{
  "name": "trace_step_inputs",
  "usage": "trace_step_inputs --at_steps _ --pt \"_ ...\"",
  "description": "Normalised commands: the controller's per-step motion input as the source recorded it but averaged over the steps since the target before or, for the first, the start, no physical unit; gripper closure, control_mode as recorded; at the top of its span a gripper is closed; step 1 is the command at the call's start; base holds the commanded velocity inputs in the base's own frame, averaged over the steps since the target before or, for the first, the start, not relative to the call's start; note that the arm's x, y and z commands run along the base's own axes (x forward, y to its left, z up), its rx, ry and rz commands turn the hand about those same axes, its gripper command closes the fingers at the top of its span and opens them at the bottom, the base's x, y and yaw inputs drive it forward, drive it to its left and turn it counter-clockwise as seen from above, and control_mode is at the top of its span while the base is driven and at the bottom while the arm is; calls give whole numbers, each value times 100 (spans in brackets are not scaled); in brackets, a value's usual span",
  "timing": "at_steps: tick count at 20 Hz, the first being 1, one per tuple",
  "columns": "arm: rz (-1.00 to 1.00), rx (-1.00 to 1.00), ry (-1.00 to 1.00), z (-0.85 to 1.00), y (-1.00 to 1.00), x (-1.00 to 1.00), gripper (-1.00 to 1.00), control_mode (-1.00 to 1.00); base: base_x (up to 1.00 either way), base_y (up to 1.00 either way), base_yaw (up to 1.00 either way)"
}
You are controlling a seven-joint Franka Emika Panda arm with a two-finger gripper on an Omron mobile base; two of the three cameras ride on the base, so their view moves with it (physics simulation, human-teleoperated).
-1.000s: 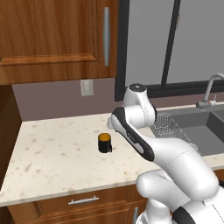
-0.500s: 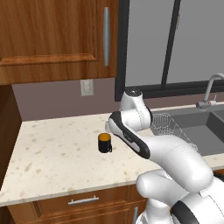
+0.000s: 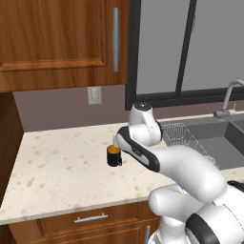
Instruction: Place the mug in the left basin and the cup in the right basin of the sink.
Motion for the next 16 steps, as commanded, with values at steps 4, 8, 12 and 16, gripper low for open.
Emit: trace_step_inputs --at_steps 4,8,12,16 --pt "0 0 0 0 6 28 -100 -100 0 0 0" --pt "0 0 0 -2 7 27 -100 -100 0 0 0" --pt "0 0 2 -6 11 11 -100 -100 0 0 0" --pt "0 0 3 0 14 8 -100 -100 0 0 0"
